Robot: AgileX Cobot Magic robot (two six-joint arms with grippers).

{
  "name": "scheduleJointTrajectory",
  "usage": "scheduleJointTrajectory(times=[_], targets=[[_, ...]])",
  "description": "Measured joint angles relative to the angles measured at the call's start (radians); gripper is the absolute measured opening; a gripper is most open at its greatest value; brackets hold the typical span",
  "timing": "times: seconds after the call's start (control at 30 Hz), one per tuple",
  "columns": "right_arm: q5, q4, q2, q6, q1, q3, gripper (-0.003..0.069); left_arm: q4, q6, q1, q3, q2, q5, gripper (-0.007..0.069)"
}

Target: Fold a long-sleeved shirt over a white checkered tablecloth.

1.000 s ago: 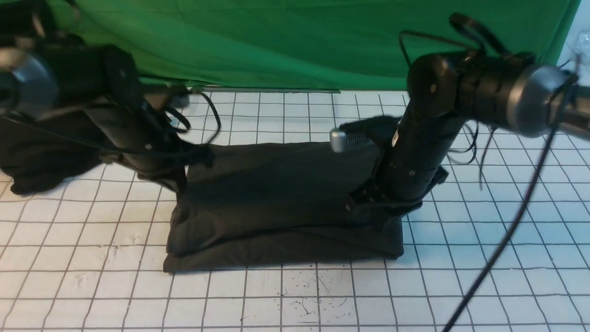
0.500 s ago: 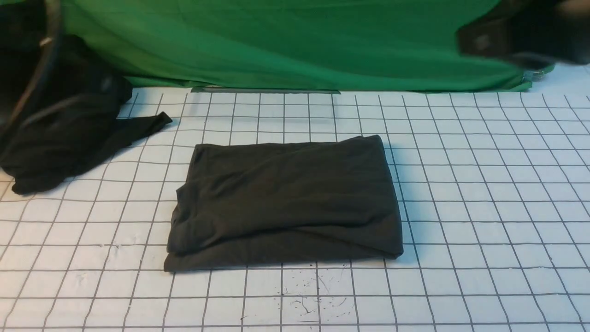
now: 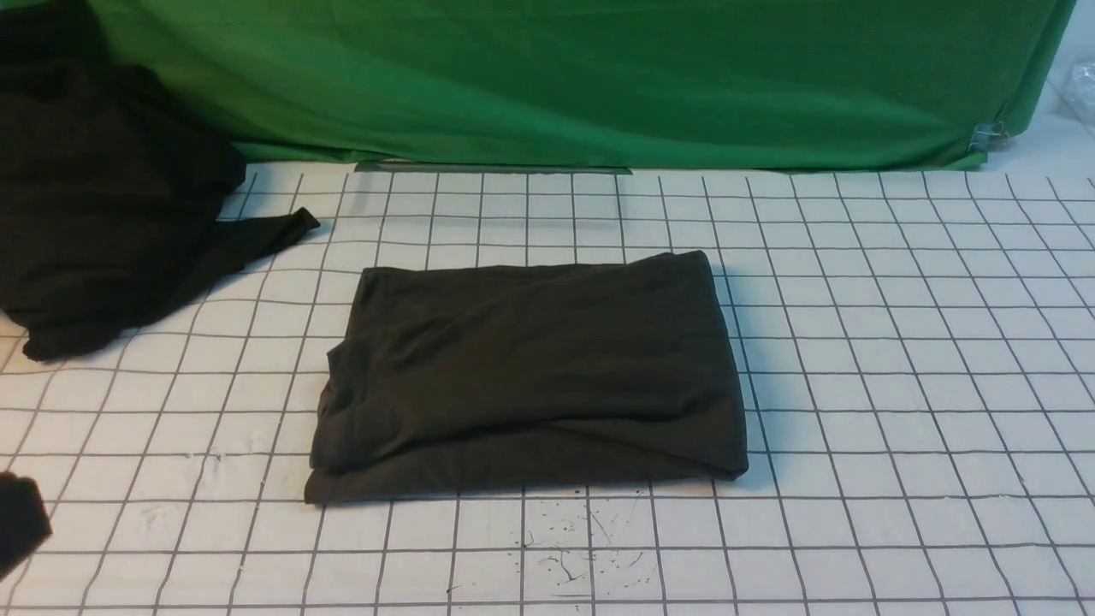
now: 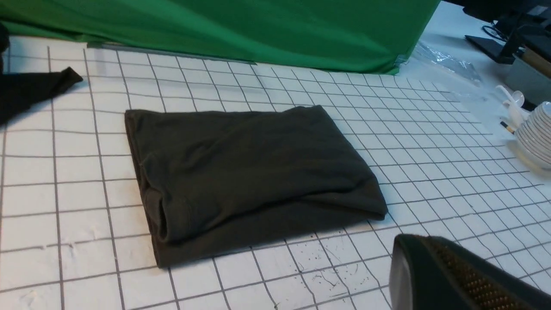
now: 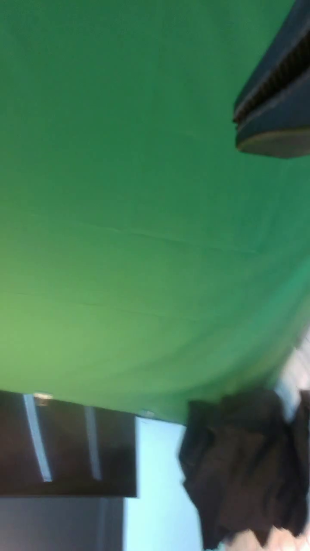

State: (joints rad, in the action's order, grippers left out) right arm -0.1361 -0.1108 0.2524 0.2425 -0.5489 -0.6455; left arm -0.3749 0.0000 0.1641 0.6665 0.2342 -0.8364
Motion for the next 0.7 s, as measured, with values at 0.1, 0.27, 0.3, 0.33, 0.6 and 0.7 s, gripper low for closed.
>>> scheduleJointTrajectory(times=[0.1,0.27,0.3,0.33,0.6,0.7], targets=[[0.004,0.000,-0.085,0.012,0.000,0.024,0.0006,-0.008,0.000,0.000,-0.028,-0.015,-0.002,0.0011],[0.004,0.000,-0.193,0.015,0.000,0.031,0.0006,-0.006,0.000,0.000,-0.047,-0.015,0.006,0.0011],[0.004,0.000,-0.206,0.015,0.000,0.031,0.0006,-0.006,0.000,0.000,-0.047,-0.015,0.012,0.0011],[0.004,0.000,-0.212,0.014,0.000,0.031,0.0006,-0.006,0.000,0.000,-0.047,-0.015,0.014,0.0011],[-0.032,0.000,-0.216,-0.018,0.000,0.031,0.0019,-0.001,0.000,0.000,-0.047,-0.015,0.028,0.0011],[-0.065,0.000,-0.216,-0.035,0.000,0.031,0.0020,0.002,0.000,0.000,-0.047,-0.015,0.028,0.0011]])
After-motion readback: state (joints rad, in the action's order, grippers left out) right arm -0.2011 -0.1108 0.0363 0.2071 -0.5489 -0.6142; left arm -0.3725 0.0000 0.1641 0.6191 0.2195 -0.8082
